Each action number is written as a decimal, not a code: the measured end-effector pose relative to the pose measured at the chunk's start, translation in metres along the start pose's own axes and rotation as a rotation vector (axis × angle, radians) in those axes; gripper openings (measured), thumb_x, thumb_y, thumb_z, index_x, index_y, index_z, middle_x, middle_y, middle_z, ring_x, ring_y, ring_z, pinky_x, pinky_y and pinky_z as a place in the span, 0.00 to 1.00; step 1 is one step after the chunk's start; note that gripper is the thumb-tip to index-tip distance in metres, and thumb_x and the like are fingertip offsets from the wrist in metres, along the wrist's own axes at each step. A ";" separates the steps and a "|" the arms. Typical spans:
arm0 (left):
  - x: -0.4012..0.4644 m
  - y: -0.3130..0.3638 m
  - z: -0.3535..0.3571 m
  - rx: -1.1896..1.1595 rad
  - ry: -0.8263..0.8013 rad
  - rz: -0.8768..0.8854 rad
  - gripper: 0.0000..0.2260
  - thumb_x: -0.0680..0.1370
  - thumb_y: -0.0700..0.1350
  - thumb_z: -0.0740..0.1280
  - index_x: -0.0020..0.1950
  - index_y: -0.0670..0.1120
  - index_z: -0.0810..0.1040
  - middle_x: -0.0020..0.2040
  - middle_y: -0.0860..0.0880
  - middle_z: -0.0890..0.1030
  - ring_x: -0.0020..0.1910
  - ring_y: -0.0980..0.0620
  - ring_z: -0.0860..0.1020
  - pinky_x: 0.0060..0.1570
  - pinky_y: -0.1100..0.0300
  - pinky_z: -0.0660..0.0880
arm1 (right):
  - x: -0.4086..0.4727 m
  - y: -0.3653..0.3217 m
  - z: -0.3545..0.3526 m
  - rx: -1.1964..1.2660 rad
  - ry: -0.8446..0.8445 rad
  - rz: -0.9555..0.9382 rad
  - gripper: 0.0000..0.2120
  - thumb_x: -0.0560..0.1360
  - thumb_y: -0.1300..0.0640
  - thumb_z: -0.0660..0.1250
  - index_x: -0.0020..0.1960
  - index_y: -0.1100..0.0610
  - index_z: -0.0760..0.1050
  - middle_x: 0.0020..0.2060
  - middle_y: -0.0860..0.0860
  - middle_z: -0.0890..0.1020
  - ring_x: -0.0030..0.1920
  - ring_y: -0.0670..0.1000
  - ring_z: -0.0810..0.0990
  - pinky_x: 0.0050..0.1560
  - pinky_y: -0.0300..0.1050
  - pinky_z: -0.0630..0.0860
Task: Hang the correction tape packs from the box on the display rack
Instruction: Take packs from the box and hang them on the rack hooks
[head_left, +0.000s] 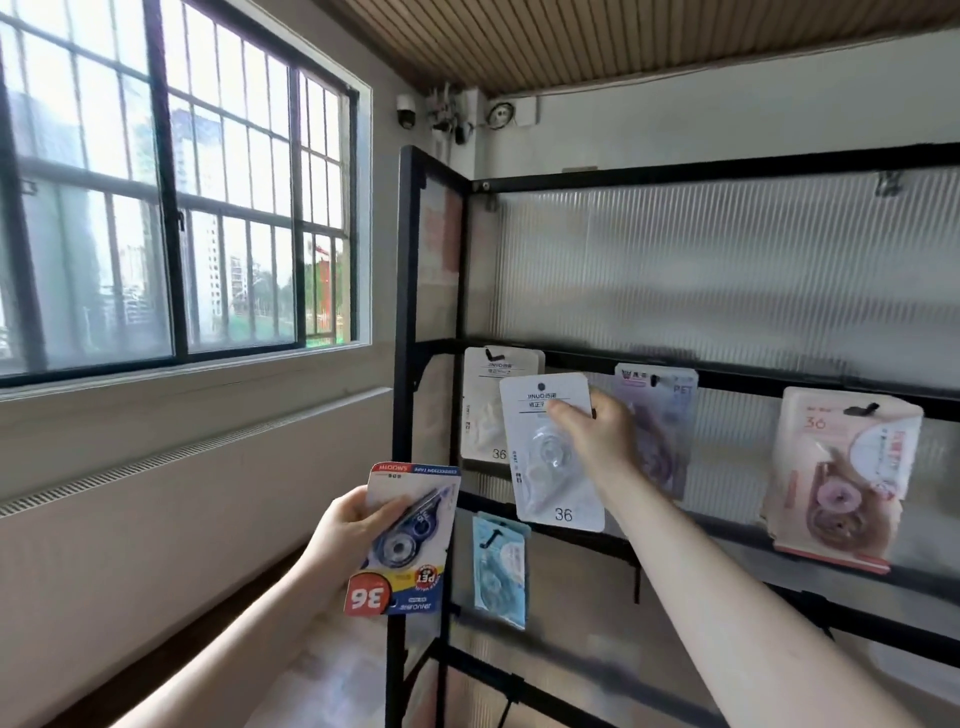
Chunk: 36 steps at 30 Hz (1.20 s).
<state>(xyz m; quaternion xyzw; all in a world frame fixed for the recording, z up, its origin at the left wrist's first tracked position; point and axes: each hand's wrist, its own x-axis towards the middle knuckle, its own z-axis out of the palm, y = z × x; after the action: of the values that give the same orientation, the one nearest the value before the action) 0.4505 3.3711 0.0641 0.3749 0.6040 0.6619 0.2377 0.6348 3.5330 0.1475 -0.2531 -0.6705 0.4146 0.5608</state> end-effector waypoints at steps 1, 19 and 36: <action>0.002 -0.001 -0.003 0.000 0.002 0.001 0.06 0.77 0.42 0.67 0.52 0.41 0.77 0.40 0.44 0.85 0.35 0.46 0.84 0.30 0.59 0.79 | 0.004 -0.002 0.008 0.005 -0.003 -0.006 0.03 0.72 0.59 0.71 0.44 0.51 0.80 0.39 0.46 0.83 0.42 0.46 0.81 0.44 0.39 0.76; 0.028 -0.016 -0.063 0.073 0.013 -0.006 0.07 0.77 0.44 0.68 0.52 0.42 0.77 0.43 0.45 0.85 0.40 0.44 0.84 0.40 0.52 0.81 | 0.047 -0.015 0.080 -0.049 0.069 -0.016 0.10 0.71 0.61 0.70 0.34 0.51 0.76 0.32 0.43 0.80 0.37 0.47 0.79 0.40 0.40 0.74; 0.038 -0.026 -0.067 0.011 -0.020 -0.046 0.07 0.77 0.42 0.68 0.53 0.40 0.78 0.43 0.43 0.85 0.39 0.44 0.84 0.35 0.57 0.81 | 0.045 -0.002 0.083 0.057 0.166 -0.067 0.08 0.70 0.64 0.69 0.37 0.53 0.75 0.34 0.47 0.79 0.36 0.46 0.77 0.40 0.40 0.74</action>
<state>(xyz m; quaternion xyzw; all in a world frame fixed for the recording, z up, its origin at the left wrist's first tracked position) 0.3719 3.3627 0.0476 0.3689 0.6137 0.6491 0.2569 0.5447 3.5454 0.1717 -0.2479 -0.6176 0.3923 0.6349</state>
